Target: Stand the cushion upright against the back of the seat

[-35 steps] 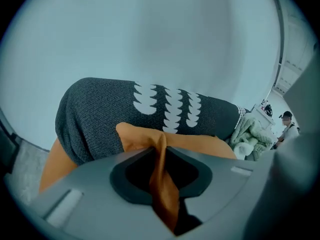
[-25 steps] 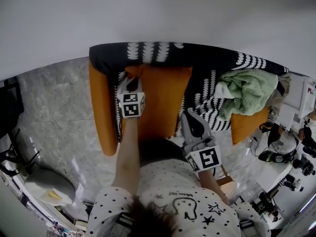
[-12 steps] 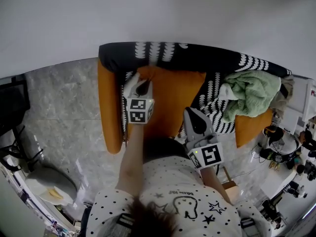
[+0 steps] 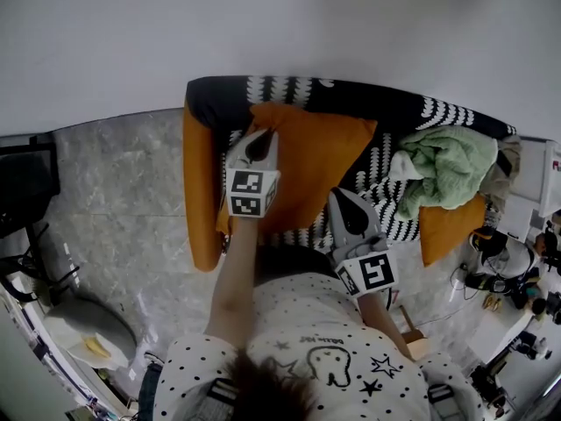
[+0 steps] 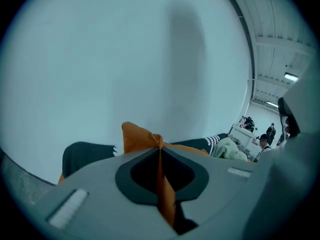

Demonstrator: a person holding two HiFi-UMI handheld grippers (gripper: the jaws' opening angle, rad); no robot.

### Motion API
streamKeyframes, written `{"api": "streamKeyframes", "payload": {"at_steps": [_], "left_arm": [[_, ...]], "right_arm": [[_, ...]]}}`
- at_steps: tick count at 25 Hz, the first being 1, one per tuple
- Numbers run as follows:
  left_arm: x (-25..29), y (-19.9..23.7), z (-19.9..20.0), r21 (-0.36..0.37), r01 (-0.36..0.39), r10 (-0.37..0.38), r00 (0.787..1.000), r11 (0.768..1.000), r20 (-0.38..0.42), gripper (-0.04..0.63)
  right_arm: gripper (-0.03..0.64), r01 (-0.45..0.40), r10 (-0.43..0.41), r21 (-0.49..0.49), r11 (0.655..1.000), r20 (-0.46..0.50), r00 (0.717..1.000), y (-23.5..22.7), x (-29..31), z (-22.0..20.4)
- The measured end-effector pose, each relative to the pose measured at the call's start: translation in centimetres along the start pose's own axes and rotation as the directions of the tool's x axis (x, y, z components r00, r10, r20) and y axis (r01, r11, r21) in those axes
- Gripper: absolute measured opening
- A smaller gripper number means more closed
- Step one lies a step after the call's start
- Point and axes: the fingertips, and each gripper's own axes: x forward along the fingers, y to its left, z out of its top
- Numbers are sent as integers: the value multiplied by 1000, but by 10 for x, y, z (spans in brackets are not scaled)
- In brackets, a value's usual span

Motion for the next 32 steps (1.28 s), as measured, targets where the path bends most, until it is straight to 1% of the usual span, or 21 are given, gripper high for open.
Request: {"api": "streamKeyframes", "payload": {"at_steps": [5, 9, 12, 14, 16, 17, 21, 26, 32], "left_arm": [[-4, 4, 34, 28, -2, 0, 997, 1000, 71, 12], [-11, 4, 69, 78, -1, -11, 987, 997, 161, 12], [-24, 15, 97, 113, -33, 3, 966, 993, 258, 12], [-35, 28, 111, 110, -77, 38, 946, 991, 322, 12], [-40, 43, 114, 108, -116, 72, 934, 987, 350, 12], [-40, 48, 113, 116, -126, 78, 934, 985, 349, 14], [-32, 53, 105, 160, -132, 75, 944, 978, 320, 14], [-25, 60, 101, 196, -142, 81, 955, 970, 287, 15], [-15, 78, 93, 198, -147, 94, 963, 969, 253, 17]], "right_arm": [[-5, -9, 9, -21, 1000, 37, 999, 8, -8, 10], [-5, -6, 9, -36, 999, 58, 998, 13, -18, 16], [-5, -1, 3, -44, 999, 65, 998, 17, -25, 16], [-5, 7, -3, -46, 999, 66, 998, 18, -32, 15], [-5, 15, -11, -48, 999, 67, 998, 18, -38, 14], [-5, 18, -15, -48, 999, 66, 998, 18, -41, 12], [-5, 25, -22, -51, 998, 63, 998, 22, -47, 9], [-5, 25, -20, -60, 998, 83, 996, 26, -44, 16], [-5, 16, -11, -66, 998, 83, 997, 26, -26, 21]]}}
